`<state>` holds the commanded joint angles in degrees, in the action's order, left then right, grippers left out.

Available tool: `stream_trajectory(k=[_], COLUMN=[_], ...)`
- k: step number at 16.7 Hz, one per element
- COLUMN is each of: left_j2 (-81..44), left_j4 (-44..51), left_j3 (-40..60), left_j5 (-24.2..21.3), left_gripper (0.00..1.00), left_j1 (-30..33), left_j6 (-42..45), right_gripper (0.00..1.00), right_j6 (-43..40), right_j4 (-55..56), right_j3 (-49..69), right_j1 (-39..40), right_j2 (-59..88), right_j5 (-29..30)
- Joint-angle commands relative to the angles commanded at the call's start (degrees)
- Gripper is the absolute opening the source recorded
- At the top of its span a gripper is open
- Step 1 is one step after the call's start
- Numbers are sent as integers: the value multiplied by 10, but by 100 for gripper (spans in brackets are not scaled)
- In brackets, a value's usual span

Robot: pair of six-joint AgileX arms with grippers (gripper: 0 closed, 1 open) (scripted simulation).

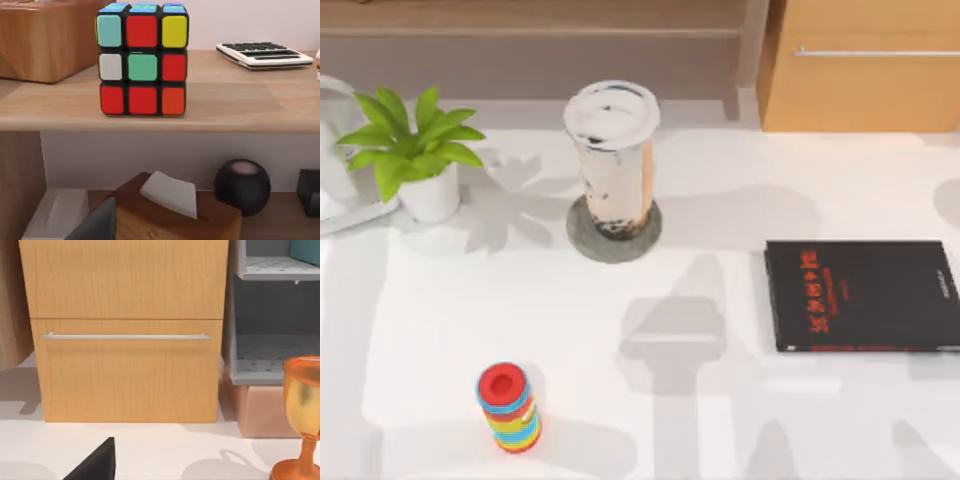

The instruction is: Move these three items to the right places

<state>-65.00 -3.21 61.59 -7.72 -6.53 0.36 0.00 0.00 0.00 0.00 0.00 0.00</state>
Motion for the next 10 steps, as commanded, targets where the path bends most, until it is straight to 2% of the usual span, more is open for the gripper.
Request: stream_trajectory(k=[6, 10], left_j2=[330, 522], left_j4=[29, 36], left_j3=[-323, -497], left_j5=[37, 59], left_gripper=[100, 100], left_j1=[31, 50], left_j6=[-10, -10], right_gripper=[100, 100], right_j6=[0, 0], right_j4=[0, 0], right_j3=[0, 0], right_j1=[0, 0], right_j2=[0, 0], right_j5=[0, 0])
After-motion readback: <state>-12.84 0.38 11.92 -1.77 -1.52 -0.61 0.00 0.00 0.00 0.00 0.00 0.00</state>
